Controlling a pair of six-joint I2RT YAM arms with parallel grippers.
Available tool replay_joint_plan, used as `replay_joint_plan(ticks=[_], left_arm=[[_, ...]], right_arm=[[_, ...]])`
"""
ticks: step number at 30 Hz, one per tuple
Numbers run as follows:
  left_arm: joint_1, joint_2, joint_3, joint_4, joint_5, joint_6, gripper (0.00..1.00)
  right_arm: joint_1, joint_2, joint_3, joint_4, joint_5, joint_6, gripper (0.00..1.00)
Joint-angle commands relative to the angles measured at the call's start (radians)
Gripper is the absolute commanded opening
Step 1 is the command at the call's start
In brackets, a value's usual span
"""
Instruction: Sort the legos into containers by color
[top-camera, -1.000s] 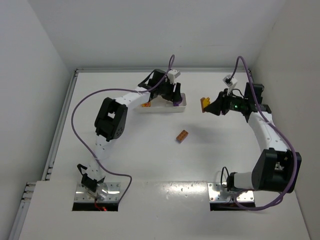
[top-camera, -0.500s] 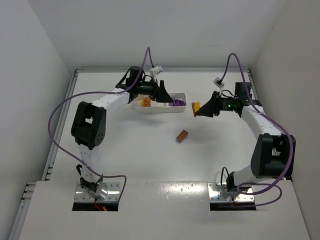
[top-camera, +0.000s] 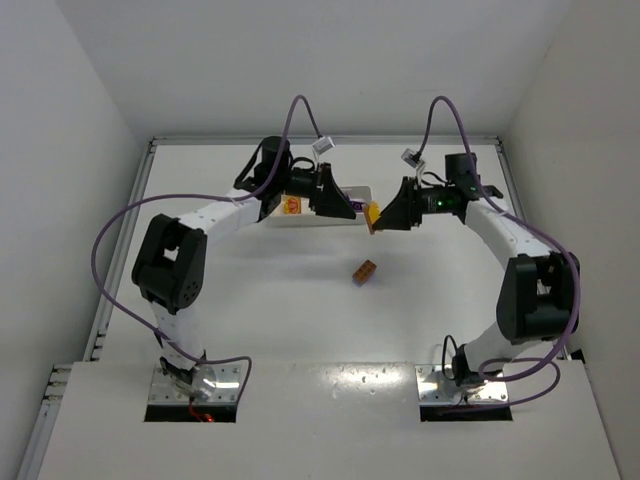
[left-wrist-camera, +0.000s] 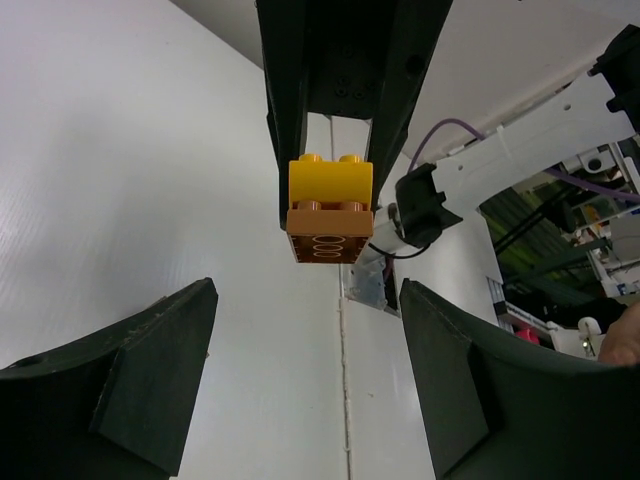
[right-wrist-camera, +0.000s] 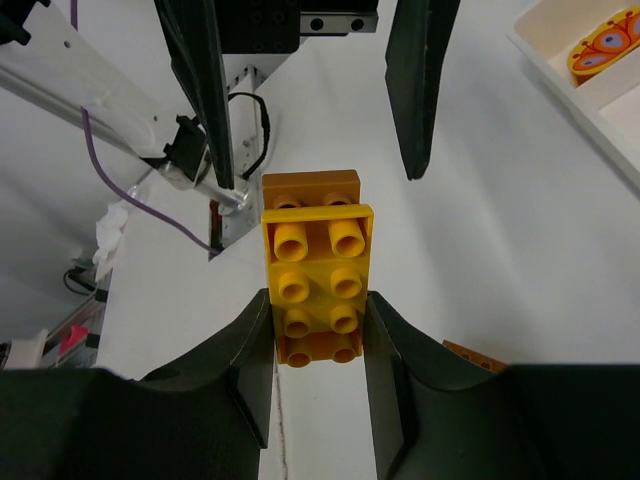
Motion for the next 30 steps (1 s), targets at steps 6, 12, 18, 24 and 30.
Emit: replay_joint_plan(ticks=[6, 12, 18, 24, 30], left_arm=[[-0.030, -0.065, -0.003, -0.041, 0.010, 0.091, 0.80], [-0.062, -0.074, -0.003, -0.041, 0.010, 0.091, 0.79], [-0.072, -0.074, 0.006, -0.061, -0.011, 0.111, 0.75], [-0.081, -0.074, 0.006, -0.095, -0.048, 0.134, 0.38], [-0.081, -0.083, 0.006, -0.118, -0.057, 0.164, 0.15]], right_arm=[[0.029, 0.022, 0.051, 0.013, -0.055, -0.026, 0.12], [0.038, 0.040, 0.071, 0.013, -0.055, -0.026, 0.12], [0.047, 0.040, 0.080, -0.021, -0.046, -0.052, 0.12], [0.047, 0.040, 0.080, -0.032, -0.046, -0.070, 0.12], [0.047, 0.040, 0.080, -0.041, -0.037, -0.079, 0.12]])
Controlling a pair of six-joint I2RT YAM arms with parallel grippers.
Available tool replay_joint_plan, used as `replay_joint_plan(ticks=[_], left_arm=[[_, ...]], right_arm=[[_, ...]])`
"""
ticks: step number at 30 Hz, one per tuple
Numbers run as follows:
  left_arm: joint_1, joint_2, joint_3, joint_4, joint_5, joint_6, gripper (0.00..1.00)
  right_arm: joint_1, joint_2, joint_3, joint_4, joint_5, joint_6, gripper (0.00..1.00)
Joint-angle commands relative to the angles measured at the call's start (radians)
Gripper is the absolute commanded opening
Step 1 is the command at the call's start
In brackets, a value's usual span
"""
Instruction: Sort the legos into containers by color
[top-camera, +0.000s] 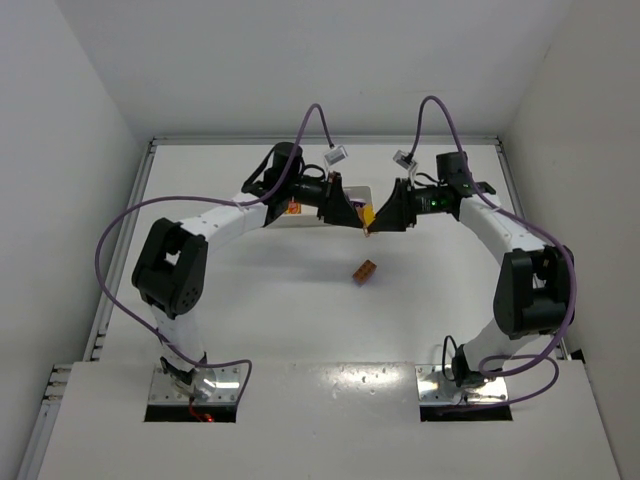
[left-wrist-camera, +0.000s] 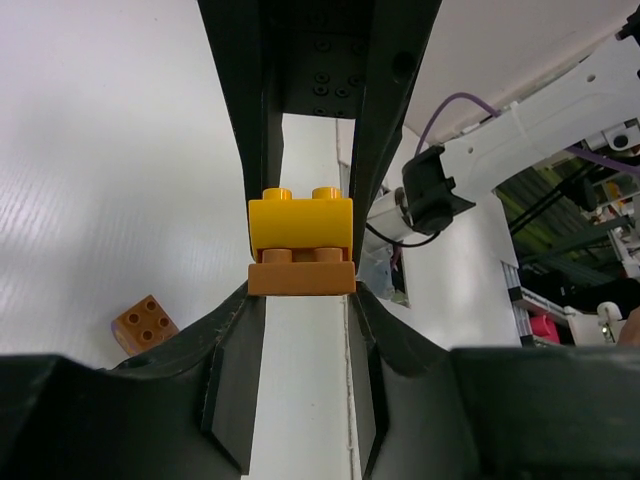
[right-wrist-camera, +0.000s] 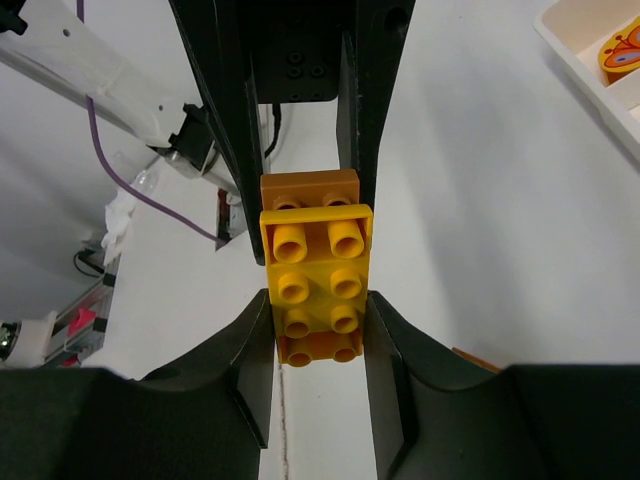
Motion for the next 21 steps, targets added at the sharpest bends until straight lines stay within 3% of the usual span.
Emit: replay_joint_plan(ticks=[1, 4, 6, 21], left_arm=[[-0.012, -0.059, -0.002, 0.005, -0.004, 0.054, 0.12], [-0.012, -0.068, -0.022, 0.005, -0.004, 0.063, 0.01], [-0.012, -0.079, -0.031, -0.004, -0.004, 0.063, 0.00], [0.025, -0.183, -0.199, -0.211, -0.012, 0.275, 0.00]], right_arm=[[0.006, -0.001, 0.040, 0.012, -0.027, -0.030, 0.12], [0.006, -0.001, 0.040, 0.012, -0.018, -0.039, 0.12], [0.006, -0.001, 0.040, 0.012, -0.018, -0.039, 0.12], [-0.102, -0.030, 0.040, 0.001, -0.045, -0.048, 0.12]])
